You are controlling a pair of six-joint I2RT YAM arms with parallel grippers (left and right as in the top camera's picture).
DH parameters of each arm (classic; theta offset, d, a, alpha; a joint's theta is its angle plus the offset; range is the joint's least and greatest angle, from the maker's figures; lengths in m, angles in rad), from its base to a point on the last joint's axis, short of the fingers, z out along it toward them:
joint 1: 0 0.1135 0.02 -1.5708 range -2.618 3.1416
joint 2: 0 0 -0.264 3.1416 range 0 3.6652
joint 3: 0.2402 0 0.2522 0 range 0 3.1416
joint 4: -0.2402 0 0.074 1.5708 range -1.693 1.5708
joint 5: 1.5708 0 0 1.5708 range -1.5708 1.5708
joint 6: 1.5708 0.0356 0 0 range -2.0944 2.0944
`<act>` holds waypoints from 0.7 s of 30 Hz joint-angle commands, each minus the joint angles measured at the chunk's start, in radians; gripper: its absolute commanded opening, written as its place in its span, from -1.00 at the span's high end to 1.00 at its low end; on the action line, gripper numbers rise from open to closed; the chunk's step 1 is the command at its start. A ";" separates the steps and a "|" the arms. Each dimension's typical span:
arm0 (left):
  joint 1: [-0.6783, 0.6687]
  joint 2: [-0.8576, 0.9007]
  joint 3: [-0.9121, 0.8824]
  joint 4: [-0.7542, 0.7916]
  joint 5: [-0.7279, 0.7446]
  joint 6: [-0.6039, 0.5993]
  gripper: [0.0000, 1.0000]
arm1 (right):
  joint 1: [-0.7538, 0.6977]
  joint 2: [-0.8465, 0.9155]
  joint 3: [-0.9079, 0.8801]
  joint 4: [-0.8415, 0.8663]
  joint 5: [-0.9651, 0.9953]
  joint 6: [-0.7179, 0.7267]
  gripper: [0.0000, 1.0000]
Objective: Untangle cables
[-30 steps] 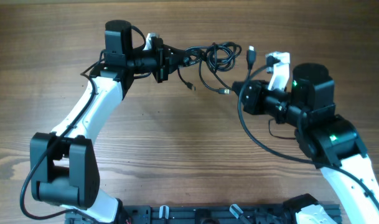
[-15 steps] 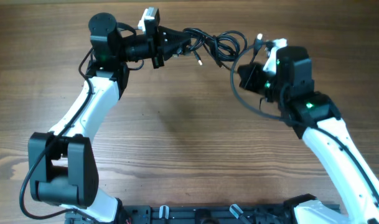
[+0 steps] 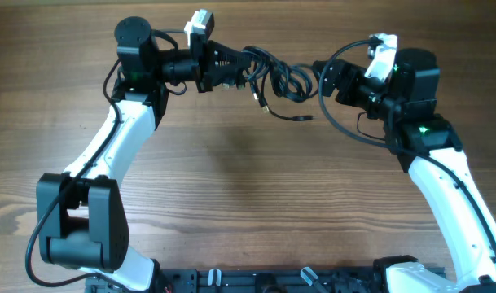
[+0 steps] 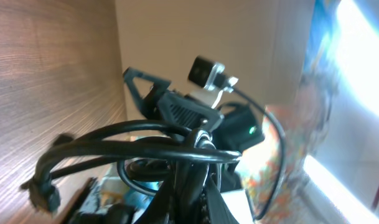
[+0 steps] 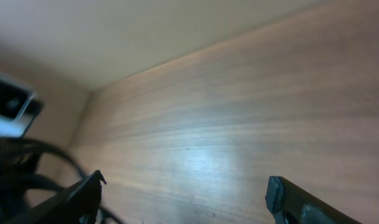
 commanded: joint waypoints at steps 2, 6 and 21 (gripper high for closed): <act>0.008 -0.003 0.017 0.005 0.161 0.228 0.92 | -0.003 -0.027 -0.006 0.055 -0.240 -0.246 -0.68; 0.008 -0.002 0.016 0.002 0.164 0.272 0.92 | -0.003 -0.058 -0.006 0.056 -0.347 -0.324 -0.64; -0.012 0.014 0.016 -0.355 -0.104 0.302 0.92 | -0.087 -0.053 -0.006 -0.094 -0.621 -0.393 -0.55</act>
